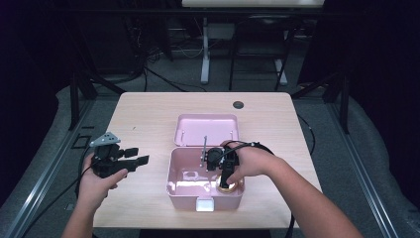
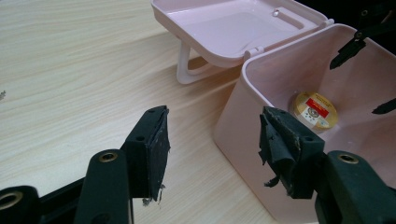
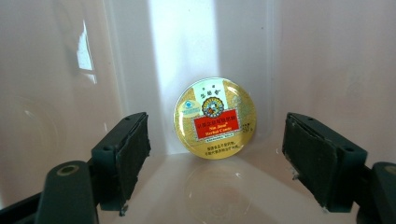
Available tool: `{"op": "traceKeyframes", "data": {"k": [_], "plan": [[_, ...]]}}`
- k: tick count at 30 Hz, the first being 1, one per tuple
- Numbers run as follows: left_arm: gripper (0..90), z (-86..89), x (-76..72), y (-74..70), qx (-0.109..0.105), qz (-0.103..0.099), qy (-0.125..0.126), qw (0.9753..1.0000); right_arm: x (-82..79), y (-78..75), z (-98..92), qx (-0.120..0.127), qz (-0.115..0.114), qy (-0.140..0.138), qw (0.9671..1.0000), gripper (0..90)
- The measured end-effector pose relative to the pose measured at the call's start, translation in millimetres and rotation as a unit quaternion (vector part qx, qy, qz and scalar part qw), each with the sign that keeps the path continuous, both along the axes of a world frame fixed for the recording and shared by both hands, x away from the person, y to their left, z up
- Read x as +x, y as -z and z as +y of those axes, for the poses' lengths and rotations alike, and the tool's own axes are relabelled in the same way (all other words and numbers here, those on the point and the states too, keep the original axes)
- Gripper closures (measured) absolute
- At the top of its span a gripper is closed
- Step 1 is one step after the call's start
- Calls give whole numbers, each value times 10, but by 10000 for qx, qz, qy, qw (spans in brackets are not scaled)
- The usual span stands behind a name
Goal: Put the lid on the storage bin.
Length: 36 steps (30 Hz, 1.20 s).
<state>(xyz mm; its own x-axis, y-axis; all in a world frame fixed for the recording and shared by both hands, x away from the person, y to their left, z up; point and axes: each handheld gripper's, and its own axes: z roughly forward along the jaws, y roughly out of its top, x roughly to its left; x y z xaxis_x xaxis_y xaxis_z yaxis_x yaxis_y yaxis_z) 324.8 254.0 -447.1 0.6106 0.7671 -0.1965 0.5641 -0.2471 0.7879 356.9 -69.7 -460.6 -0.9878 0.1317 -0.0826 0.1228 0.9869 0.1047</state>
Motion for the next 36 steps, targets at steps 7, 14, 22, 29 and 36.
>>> {"op": "traceKeyframes", "data": {"k": [7,14,22,29,36], "plan": [[433,-8,-12,-15,-64,-46,-36,10000,13,-61,-52,95,4,150,9998,244],[432,-22,-10,-17,-69,-71,-26,9999,-2,-165,-101,367,-74,223,9991,249],[431,-78,-20,-15,29,28,55,10000,-60,-229,-120,481,-127,294,9983,250],[326,-107,-26,-9,-1,-9,-71,10000,-51,-253,-152,533,-83,474,9974,172],[270,-165,-39,-2,57,-50,176,9998,-50,-267,-188,555,-86,582,9967,143]]}}
